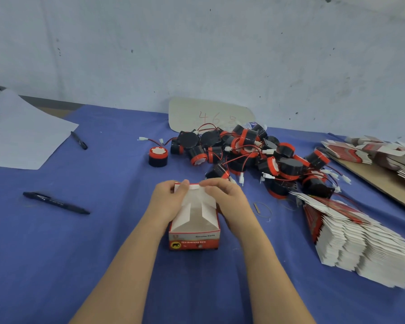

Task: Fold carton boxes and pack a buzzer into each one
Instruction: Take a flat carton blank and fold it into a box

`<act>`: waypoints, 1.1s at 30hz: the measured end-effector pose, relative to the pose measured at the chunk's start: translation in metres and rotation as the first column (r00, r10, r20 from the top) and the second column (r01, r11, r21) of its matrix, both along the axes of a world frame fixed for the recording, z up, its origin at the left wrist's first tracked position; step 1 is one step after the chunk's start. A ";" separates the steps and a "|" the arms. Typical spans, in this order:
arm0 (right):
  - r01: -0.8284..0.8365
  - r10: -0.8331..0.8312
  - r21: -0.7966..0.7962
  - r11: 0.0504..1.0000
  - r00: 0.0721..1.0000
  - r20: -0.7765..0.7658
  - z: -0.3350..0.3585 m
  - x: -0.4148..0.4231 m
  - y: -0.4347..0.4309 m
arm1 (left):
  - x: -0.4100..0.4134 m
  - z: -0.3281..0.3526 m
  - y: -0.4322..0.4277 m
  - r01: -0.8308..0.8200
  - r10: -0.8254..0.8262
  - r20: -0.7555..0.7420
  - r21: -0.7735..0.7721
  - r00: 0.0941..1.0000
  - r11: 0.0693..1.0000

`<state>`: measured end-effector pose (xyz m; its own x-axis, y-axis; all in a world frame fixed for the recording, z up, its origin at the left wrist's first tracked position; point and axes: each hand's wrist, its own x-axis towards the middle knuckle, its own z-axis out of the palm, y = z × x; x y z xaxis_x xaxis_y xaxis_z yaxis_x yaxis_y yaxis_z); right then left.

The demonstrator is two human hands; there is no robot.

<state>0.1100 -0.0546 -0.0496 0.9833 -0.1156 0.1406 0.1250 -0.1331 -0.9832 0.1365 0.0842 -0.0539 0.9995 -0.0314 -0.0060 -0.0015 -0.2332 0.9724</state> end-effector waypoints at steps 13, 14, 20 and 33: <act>0.229 -0.228 -0.021 0.973 0.953 -0.198 0.000 0.004 0.005 | -0.006 -0.001 -0.015 -0.057 0.046 0.144 0.074 0.988 0.996; 0.248 -0.255 -0.069 0.966 0.957 -0.135 -0.001 0.004 0.005 | -0.006 0.000 -0.015 -0.052 0.049 0.094 0.031 0.994 0.998; 0.461 -0.461 0.044 0.886 0.887 -0.012 -0.002 0.007 -0.004 | -0.010 0.004 -0.011 0.240 -0.244 -0.059 -0.059 0.968 0.969; 0.458 -0.339 0.172 0.872 0.819 -0.463 -0.004 0.013 -0.027 | -0.020 0.017 -0.020 0.126 -0.124 0.026 -0.346 0.992 0.930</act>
